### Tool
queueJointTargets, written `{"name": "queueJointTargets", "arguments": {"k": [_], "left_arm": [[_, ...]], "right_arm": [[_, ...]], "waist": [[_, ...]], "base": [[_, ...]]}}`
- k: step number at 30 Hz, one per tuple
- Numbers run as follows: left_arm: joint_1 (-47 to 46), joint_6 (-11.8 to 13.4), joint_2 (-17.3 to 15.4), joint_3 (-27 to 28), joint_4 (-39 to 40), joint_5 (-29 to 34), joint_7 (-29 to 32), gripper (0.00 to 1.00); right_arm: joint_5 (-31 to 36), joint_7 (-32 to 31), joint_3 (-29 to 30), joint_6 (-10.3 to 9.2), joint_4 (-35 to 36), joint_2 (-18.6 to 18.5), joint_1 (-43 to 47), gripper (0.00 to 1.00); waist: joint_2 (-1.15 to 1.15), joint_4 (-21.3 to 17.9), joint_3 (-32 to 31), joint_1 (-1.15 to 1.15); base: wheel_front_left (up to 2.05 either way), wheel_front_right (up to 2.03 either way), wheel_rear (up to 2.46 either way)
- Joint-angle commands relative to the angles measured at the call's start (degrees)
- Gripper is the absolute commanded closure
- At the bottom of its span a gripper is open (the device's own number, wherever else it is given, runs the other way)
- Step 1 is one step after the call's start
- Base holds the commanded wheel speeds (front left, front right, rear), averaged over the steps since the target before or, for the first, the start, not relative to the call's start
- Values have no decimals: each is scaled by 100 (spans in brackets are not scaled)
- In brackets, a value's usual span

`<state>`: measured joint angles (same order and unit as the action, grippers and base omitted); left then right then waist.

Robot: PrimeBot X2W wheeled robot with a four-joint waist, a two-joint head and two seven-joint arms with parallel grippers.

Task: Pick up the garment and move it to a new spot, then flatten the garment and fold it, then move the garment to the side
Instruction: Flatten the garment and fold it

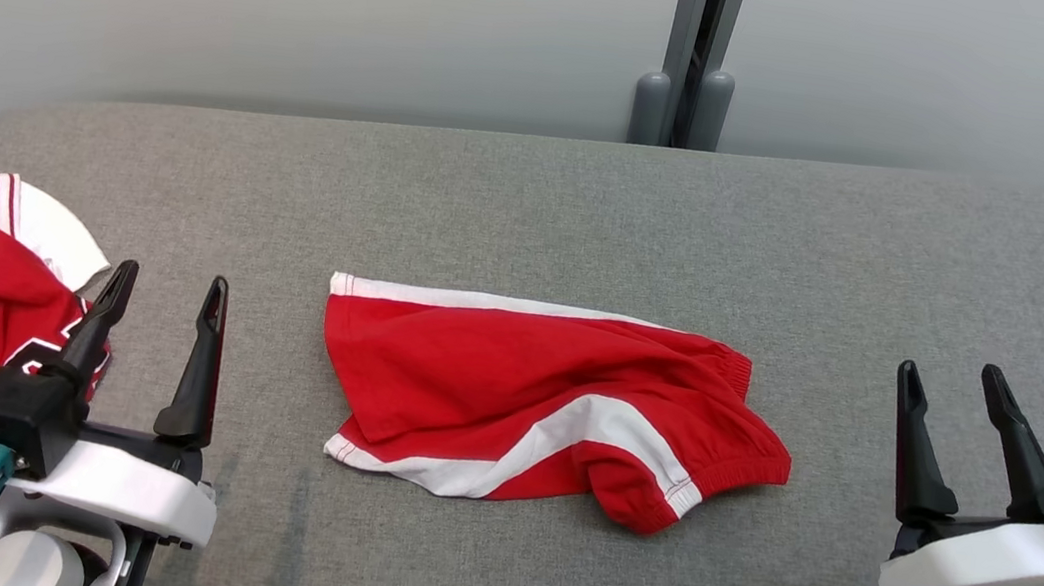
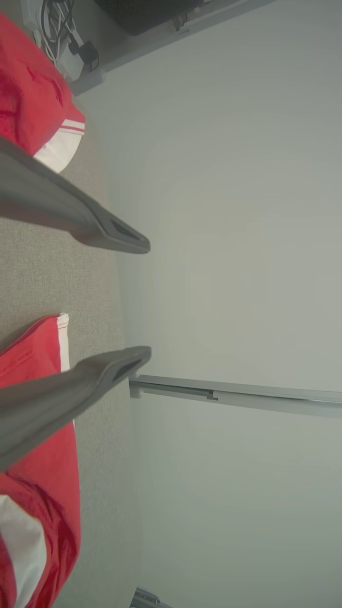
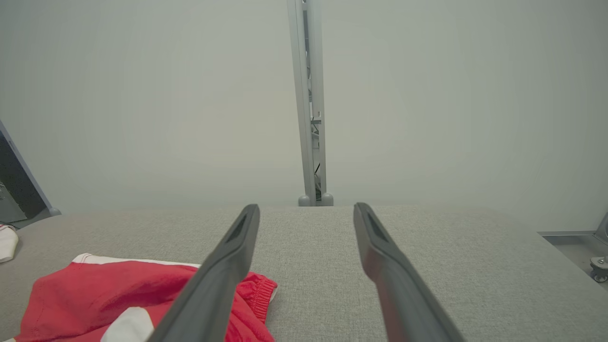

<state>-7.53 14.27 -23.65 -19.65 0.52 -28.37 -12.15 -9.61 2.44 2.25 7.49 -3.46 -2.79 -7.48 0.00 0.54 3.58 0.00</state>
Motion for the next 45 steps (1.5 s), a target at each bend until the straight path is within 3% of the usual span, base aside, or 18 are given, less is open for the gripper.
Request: {"name": "queueJointTargets", "arguments": {"k": [1, 34, 39, 45], "left_arm": [[52, 27, -40, 0, -25, -27, 10, 0], [-67, 69, -51, -141, -168, -85, 132, 0], [-240, -133, 16, -324, -303, -123, 214, 0], [-420, -668, 201, -650, -791, -501, 623, 0]], "right_arm": [[-16, -30, -3, 0, 38, -26, 80, 0], [-37, -110, -9, 0, 78, -26, 83, 0], [-16, -108, -45, 0, 98, -26, 10, 0], [-13, -94, -149, 0, 90, -26, -80, 0]], "waist": [[0, -12, -19, 0], [0, -40, 7, 0], [0, -76, 157, 0], [0, -168, 466, 0]], "base": [[0, 0, 0], [0, 0, 0], [0, 0, 0], [0, 0, 0]]}}
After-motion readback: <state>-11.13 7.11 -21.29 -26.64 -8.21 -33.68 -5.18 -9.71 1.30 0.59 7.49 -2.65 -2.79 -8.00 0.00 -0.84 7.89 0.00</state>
